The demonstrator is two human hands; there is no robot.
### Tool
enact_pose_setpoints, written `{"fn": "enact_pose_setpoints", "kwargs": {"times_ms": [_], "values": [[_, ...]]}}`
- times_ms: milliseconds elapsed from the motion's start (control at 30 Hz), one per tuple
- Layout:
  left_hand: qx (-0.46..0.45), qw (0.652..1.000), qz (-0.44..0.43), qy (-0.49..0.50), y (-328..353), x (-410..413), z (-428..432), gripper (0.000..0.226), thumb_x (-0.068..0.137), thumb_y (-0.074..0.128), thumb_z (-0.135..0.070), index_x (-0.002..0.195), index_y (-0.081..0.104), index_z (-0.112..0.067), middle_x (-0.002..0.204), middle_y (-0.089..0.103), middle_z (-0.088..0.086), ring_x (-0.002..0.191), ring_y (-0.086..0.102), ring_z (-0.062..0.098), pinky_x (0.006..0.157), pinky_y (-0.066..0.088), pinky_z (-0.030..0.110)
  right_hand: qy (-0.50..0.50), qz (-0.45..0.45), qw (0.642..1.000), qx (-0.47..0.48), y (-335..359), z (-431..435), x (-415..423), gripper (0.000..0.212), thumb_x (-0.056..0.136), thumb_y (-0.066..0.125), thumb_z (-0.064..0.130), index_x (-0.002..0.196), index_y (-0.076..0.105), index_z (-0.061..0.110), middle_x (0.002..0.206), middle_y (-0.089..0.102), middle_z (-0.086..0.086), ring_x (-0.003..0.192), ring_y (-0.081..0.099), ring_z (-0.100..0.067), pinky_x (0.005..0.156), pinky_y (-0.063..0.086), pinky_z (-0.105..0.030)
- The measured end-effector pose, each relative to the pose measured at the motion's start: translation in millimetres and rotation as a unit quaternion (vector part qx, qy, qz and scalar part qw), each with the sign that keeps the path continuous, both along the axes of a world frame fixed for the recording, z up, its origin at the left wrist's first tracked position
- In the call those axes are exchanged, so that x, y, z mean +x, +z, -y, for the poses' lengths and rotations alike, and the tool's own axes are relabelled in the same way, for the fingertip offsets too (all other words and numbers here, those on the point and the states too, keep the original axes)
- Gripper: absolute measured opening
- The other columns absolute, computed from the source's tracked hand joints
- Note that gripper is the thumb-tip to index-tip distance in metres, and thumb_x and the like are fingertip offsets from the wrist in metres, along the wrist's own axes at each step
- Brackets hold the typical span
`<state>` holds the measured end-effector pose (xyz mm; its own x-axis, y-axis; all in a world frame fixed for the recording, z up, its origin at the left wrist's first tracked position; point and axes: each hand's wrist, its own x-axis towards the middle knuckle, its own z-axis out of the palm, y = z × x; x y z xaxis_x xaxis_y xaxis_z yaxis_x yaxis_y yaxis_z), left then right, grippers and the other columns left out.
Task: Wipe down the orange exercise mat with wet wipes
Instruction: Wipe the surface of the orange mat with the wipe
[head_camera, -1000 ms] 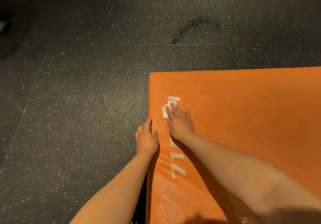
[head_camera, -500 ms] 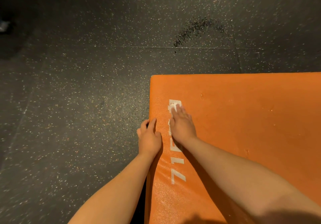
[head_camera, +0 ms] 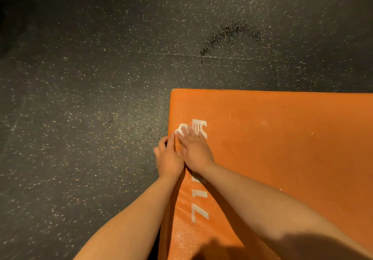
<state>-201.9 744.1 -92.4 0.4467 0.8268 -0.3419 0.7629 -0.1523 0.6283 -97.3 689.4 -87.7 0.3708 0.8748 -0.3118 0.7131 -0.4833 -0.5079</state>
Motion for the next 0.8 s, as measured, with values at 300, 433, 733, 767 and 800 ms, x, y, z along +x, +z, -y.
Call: {"fn": "enact_pose_setpoints", "kwargs": {"times_ms": [300, 433, 733, 767, 800], "values": [[0.004, 0.997, -0.048, -0.058, 5.1, -6.9, -2.7, 0.058, 0.105, 0.044, -0.023, 0.158, 0.021, -0.031, 0.157, 0.023, -0.001, 0.13, 0.026, 0.024, 0.104, 0.037, 0.038, -0.144, 0.058, 0.986, -0.064, -2.2, 16.7, 43.2, 0.058, 0.109, 0.029, 0.031, 0.163, 0.009, 0.026, 0.17, -0.005, 0.002, 0.156, -0.01, -0.018, 0.124, -0.005, -0.045], [-0.004, 0.997, -0.049, -0.062, 7.7, -6.2, -1.6, 0.059, 0.105, 0.043, -0.021, 0.159, 0.021, -0.03, 0.159, 0.022, 0.001, 0.131, 0.024, 0.025, 0.105, 0.035, 0.037, -0.098, 0.018, 0.994, -0.048, 2.4, 23.8, 10.1, 0.056, 0.109, 0.027, 0.029, 0.163, 0.009, 0.028, 0.169, -0.008, 0.005, 0.155, -0.013, -0.014, 0.124, -0.008, -0.044], [0.003, 0.998, -0.034, -0.056, 9.8, -5.9, -4.5, 0.057, 0.103, 0.044, -0.021, 0.157, 0.026, -0.029, 0.154, 0.03, 0.0, 0.131, 0.027, 0.024, 0.102, 0.039, 0.039, -0.071, 0.074, 0.993, -0.067, -1.2, 5.0, 39.9, 0.056, 0.11, 0.025, 0.032, 0.163, 0.008, 0.027, 0.17, -0.007, 0.002, 0.156, -0.01, -0.018, 0.125, -0.004, -0.05], [0.004, 0.998, -0.03, -0.05, 10.1, -5.0, -6.7, 0.055, 0.103, 0.044, -0.021, 0.156, 0.028, -0.028, 0.152, 0.034, 0.0, 0.131, 0.029, 0.024, 0.102, 0.039, 0.038, -0.089, 0.069, 0.991, -0.069, -1.2, -0.6, 41.9, 0.056, 0.11, 0.025, 0.029, 0.163, 0.008, 0.026, 0.17, -0.007, 0.002, 0.156, -0.011, -0.017, 0.125, -0.004, -0.05], [0.005, 0.999, -0.028, -0.043, 9.7, -3.8, -10.2, 0.054, 0.104, 0.043, -0.022, 0.156, 0.029, -0.027, 0.148, 0.037, 0.001, 0.13, 0.032, 0.024, 0.102, 0.038, 0.036, -0.091, 0.068, 0.992, -0.062, -1.9, -5.1, 39.0, 0.056, 0.109, 0.027, 0.027, 0.163, 0.009, 0.025, 0.17, -0.006, 0.002, 0.156, -0.01, -0.017, 0.125, -0.006, -0.049]]}}
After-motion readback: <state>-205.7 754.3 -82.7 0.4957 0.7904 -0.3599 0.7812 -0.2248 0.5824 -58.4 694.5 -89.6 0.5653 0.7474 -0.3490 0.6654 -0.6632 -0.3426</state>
